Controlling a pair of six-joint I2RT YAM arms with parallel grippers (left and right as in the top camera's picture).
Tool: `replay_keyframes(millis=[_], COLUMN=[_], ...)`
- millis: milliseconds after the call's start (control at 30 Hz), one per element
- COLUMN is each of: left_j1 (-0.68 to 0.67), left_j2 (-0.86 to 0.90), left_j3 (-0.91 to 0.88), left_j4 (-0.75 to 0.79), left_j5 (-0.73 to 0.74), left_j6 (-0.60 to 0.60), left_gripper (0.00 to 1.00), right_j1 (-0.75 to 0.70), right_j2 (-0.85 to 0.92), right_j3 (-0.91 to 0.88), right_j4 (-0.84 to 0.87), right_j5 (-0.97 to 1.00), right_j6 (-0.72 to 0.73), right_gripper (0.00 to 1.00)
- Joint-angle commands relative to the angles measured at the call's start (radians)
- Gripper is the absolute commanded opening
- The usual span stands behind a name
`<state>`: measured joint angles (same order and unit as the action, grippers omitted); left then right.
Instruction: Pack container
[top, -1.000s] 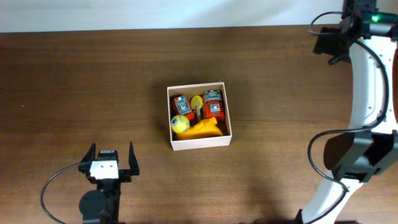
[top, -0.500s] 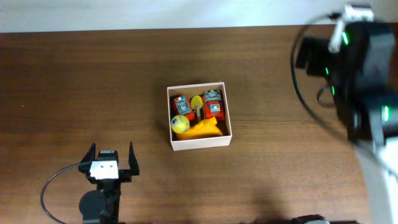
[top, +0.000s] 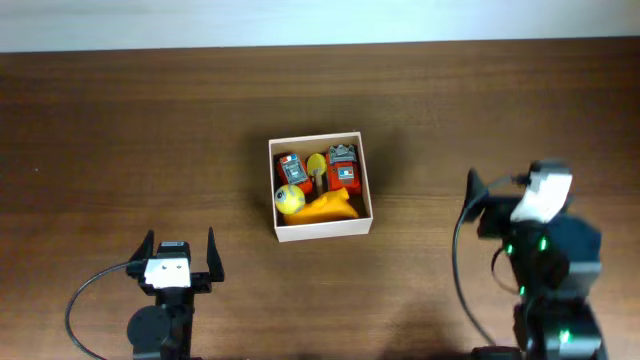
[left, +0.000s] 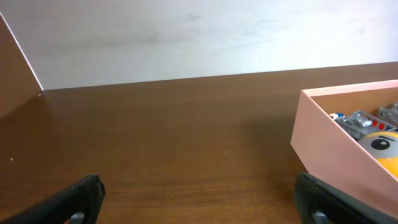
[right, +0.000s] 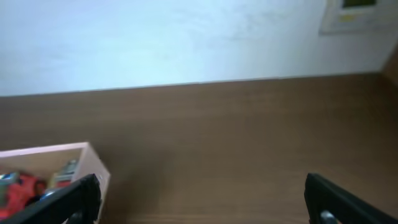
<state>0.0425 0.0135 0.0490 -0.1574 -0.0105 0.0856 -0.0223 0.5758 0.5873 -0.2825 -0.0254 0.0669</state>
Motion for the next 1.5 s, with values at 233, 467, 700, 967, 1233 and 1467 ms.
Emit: replay_keyframes(millis=[233, 467, 700, 967, 1233, 1467], left_j1=[0.006, 0.006, 0.006, 0.006, 0.006, 0.006], left_j2=[-0.008, -0.008, -0.008, -0.008, -0.008, -0.008], left_j3=[-0.006, -0.006, -0.006, -0.006, -0.006, -0.006], left_j4=[0.002, 0.002, 0.002, 0.002, 0.002, 0.002], left_j5=[0.011, 0.011, 0.011, 0.011, 0.011, 0.011], left_j6=[0.009, 0.009, 0.009, 0.009, 0.009, 0.009], left_gripper=[0.99, 0.99, 0.99, 0.99, 0.99, 0.99], right_j1=[-0.004, -0.002, 0.043, 0.05, 0.082, 0.081], right_j2=[-0.374, -0.484, -0.503, -0.573, -0.573, -0.573], right_j3=[-0.37, -0.472, -0.5, -0.512, -0.512, -0.512], right_j4=[0.074, 0.072, 0.039, 0.038, 0.037, 0.037], right_j5=[-0.077, -0.08, -0.079, -0.069, -0.065, -0.082], right_j6=[-0.008, -0.008, -0.011, -0.112, -0.112, -0.112], right_gripper=[0.99, 0.99, 0.99, 0.99, 0.99, 0.99])
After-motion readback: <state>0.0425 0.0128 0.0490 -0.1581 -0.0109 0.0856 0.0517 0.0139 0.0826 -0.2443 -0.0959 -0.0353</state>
